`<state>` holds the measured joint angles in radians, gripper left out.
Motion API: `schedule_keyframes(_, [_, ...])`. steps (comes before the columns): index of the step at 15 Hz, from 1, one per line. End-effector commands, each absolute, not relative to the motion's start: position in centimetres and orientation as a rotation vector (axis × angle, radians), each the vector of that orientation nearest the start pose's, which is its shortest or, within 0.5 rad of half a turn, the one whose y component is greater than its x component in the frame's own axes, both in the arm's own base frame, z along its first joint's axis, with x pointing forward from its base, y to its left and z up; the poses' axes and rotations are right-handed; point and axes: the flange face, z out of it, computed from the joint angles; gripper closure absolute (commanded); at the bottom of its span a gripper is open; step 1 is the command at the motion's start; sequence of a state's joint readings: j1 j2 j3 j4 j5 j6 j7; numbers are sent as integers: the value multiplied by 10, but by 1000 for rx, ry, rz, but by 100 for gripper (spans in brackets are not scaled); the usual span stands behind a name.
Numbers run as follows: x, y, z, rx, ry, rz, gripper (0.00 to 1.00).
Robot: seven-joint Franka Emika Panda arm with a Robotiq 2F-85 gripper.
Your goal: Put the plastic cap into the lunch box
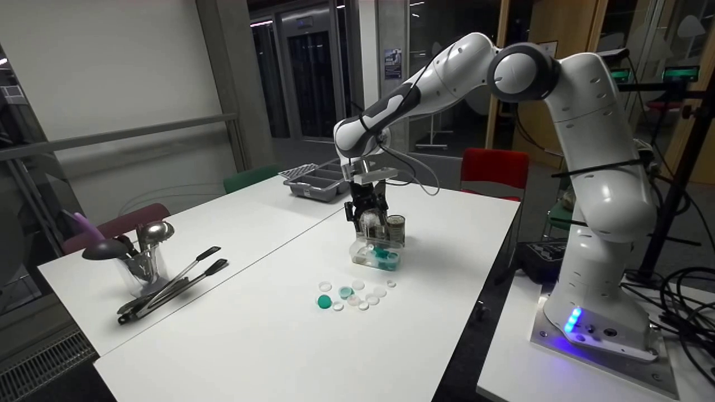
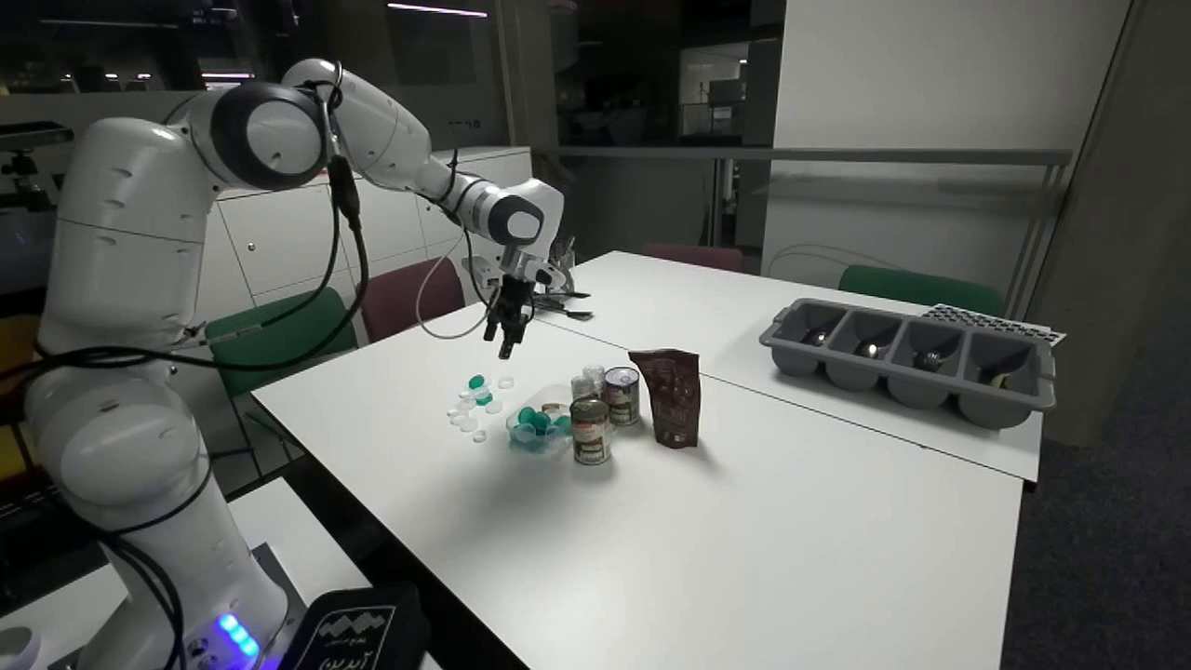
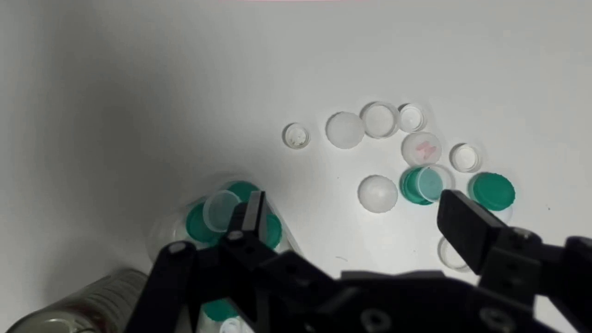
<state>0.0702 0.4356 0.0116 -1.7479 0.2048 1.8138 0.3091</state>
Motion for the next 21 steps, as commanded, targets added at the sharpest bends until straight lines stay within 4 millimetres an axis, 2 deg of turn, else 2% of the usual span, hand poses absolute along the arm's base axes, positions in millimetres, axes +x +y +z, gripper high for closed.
schedule_keyframes(1, [633, 88, 292, -2957, 347, 733, 0])
schedule_keyframes(6, [652, 105, 262, -3091, 244, 913, 0])
schedule_keyframes(9, [665, 112, 251, -3172, 112, 894, 0])
schedule_keyframes(10, [653, 110, 247, -3126, 189, 893, 0])
schedule_keyframes(13, [662, 116, 239, -3156, 148, 875, 0])
schedule_keyframes(17, [663, 115, 242, -3181, 154, 847, 0])
schedule_keyframes(21, [662, 122, 222, -3291, 191, 827, 0])
